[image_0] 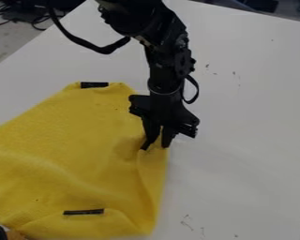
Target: Touch the right side of the cloth
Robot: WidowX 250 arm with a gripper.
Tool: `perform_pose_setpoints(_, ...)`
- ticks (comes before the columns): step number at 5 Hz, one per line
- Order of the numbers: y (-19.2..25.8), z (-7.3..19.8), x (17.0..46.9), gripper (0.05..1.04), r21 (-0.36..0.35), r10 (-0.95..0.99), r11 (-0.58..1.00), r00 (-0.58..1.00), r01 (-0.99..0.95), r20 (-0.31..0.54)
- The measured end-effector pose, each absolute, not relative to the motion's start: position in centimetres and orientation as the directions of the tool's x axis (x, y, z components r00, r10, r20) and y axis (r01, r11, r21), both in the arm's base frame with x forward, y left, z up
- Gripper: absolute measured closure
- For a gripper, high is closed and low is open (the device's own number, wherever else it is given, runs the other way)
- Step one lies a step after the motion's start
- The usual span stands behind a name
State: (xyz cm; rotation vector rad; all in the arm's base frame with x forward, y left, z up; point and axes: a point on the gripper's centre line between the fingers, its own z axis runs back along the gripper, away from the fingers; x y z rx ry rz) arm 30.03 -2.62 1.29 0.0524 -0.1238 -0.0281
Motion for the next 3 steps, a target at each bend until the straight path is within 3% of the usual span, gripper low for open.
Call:
perform_pose_setpoints(1, -2.76, 1.32, 30.3, 0.297, 0.048, -0.049, 0.998, 0.989, 0.043, 0.139)
perform_pose_setpoints(2, -2.34, 1.26, 30.48, 0.094, 0.037, -0.035, 0.999, 0.988, 0.03, 0.152)
perform_pose_setpoints(3, -2.34, 1.22, 30.52, 0.147, 0.032, -0.039, 0.999, 0.987, 0.034, 0.158)
